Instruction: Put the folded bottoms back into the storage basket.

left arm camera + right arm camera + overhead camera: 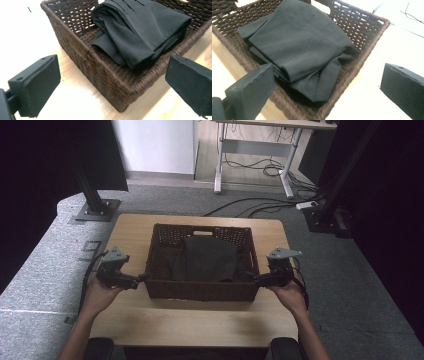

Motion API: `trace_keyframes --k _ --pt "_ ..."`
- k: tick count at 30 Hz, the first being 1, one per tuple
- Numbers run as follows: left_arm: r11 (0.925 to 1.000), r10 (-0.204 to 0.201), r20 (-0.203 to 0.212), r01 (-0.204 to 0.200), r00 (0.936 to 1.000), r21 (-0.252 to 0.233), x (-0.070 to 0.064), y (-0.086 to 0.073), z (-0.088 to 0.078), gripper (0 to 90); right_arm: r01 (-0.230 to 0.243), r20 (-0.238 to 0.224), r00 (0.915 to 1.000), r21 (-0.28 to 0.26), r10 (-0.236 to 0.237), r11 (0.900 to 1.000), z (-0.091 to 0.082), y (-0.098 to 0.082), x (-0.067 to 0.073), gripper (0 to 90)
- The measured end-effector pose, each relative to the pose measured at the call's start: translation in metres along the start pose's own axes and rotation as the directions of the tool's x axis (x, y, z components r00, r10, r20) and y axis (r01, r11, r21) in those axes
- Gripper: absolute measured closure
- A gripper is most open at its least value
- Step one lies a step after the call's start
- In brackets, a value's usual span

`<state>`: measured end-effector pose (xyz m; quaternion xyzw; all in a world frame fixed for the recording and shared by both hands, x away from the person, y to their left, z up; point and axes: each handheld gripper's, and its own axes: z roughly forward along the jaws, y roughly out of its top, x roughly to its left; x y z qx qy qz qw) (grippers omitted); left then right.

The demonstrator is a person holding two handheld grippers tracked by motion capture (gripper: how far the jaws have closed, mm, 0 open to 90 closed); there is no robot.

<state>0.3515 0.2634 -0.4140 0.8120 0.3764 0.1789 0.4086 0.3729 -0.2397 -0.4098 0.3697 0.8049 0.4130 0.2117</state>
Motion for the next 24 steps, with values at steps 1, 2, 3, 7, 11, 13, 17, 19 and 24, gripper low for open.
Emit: trace_keyframes --k 1,2,3,7,11,13,17,19,24 --pt "1.0 0.001 0.001 -0.001 1.0 -0.002 -0.001 -0.003 0.0 0.0 -0.002 -0.001 1.0 -0.001 0.002 1.0 -0.002 -0.004 0.001 0.0" --pt "1.0 0.004 0.002 -0.004 1.0 0.0 -0.002 -0.006 0.0 0.0 -0.001 0.0 1.0 -0.001 0.001 1.0 -0.003 -0.007 0.001 0.0" --pt "1.0 0.003 0.0 -0.003 1.0 -0.001 -0.004 -0.01 0.0 0.0 0.002 0.0 1.0 0.0 -0.002 1.0 -0.004 -0.01 0.001 0.0" --pt "1.0 0.003 -0.002 -0.003 1.0 0.004 -0.007 -0.026 0.005 0.0 -0.003 0.004 1.0 0.005 0.003 1.0 -0.006 -0.024 0.002 0.0" --pt "0.9997 0.0 -0.006 0.0 1.0 0.025 -0.009 -0.043 0.014 0.0 -0.016 -0.002 0.9999 0.005 0.016 1.0 -0.004 -0.041 0.003 0.0" --pt "0.9994 0.003 -0.015 -0.002 0.9999 0.035 -0.01 -0.051 0.018 0.0 -0.023 -0.002 0.9997 0.008 0.023 1.0 -0.001 -0.049 0.004 0.0" --pt "0.999 0.0 -0.023 0.001 0.9997 0.045 -0.012 -0.065 0.027 0.0 -0.044 0.001 0.999 0.019 0.044 0.999 0.007 -0.066 0.005 0.0" --pt "0.9983 -0.007 -0.02 0.008 0.9998 0.058 -0.012 -0.074 0.034 0.0 -0.058 -0.001 0.9983 0.028 0.058 0.998 0.012 -0.076 0.006 0.0" --pt "0.9942 -0.014 -0.023 0.017 0.9996 0.106 -0.011 -0.092 0.049 0.0 -0.079 0.008 0.9969 0.06 0.079 0.995 0.026 -0.098 0.007 0.0"
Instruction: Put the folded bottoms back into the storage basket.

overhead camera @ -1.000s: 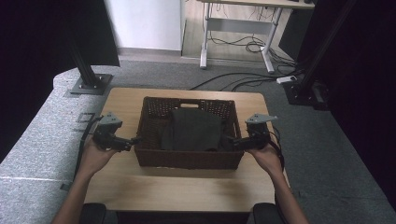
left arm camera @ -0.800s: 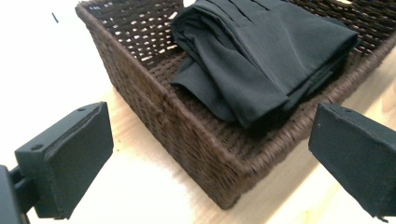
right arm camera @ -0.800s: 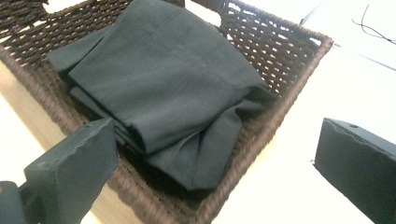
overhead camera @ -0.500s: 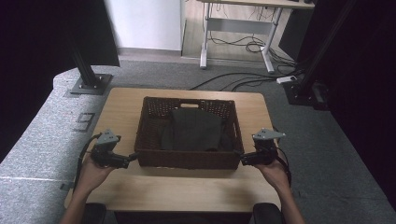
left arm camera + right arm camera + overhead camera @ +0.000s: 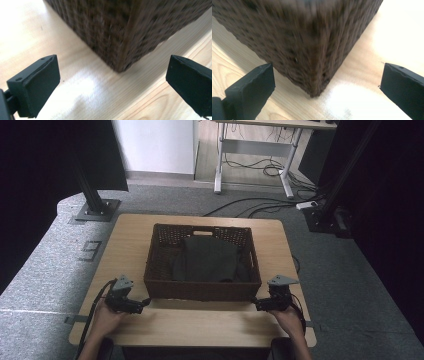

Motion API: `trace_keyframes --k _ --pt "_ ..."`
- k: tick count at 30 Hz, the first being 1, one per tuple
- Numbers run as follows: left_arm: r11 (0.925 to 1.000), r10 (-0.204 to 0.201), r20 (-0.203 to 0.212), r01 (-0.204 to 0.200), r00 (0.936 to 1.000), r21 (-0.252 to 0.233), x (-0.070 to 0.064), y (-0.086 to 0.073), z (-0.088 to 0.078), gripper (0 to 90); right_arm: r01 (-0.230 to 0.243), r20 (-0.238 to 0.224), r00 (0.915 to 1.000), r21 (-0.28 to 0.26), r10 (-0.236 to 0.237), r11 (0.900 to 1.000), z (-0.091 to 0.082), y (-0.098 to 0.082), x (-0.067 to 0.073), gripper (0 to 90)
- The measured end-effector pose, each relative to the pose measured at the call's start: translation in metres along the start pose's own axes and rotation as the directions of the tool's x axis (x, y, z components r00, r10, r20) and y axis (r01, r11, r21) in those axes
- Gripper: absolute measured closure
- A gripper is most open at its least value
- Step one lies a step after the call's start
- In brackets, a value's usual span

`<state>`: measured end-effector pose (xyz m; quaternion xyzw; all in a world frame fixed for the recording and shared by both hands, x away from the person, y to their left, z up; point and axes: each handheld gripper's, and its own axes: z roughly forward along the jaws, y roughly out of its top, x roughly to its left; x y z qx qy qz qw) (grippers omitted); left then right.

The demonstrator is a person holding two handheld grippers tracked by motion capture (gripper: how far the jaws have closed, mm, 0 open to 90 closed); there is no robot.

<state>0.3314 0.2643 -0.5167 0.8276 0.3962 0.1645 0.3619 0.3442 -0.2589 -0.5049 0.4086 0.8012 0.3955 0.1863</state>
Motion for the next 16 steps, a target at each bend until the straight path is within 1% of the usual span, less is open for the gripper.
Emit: trace_keyframes --k 2,4,5,6,7,8,10,11,12,16 --pt "0.9994 -0.002 -0.009 0.002 1.0 0.033 0.001 -0.008 0.009 0.0 -0.009 0.002 1.0 0.013 0.009 1.0 0.008 -0.009 0.0 0.0" --pt "0.998 -0.004 -0.008 0.004 1.0 0.062 0.001 -0.013 0.016 0.0 -0.019 0.006 0.9998 0.02 0.019 1.0 0.015 -0.016 -0.001 0.0" --pt "0.9957 0.003 -0.009 -0.002 1.0 0.093 0.001 -0.014 0.02 0.0 -0.021 0.008 0.9998 0.027 0.02 0.999 0.017 -0.019 -0.001 0.0" --pt "0.9939 0.016 -0.022 -0.013 0.9996 0.11 0.0 -0.016 0.024 0.0 -0.023 0.011 0.9997 0.039 0.022 0.999 0.021 -0.022 -0.002 0.0" --pt "0.9945 0.019 -0.012 -0.018 0.9997 0.103 0.0 -0.018 0.026 0.0 -0.023 0.013 0.9997 0.047 0.022 0.999 0.024 -0.025 -0.001 0.0" --pt "0.9949 0.01 -0.002 -0.01 0.9999 0.1 0.0 -0.018 0.027 0.0 -0.019 0.013 0.9998 0.057 0.018 0.998 0.027 -0.028 -0.001 0.0" --pt "0.9948 0.012 -0.003 -0.012 0.9999 0.101 0.0 -0.018 0.027 0.0 -0.01 0.015 0.9998 0.085 0.009 0.996 0.033 -0.034 0.001 0.0" --pt "0.9949 0.01 -0.003 -0.01 0.9999 0.1 0.0 -0.018 0.027 0.0 0.002 0.016 0.9999 0.106 -0.004 0.994 0.037 -0.038 0.003 0.0" --pt "0.995 0.01 -0.003 -0.009 0.9999 0.1 0.0 -0.018 0.027 0.0 0.011 0.011 0.9999 0.108 -0.012 0.994 0.036 -0.038 0.004 0.0" --pt "0.9949 0.006 -0.011 -0.005 0.9999 0.101 -0.001 -0.018 0.027 0.0 0.008 0.011 0.9999 0.11 -0.01 0.994 0.037 -0.038 0.004 0.0"
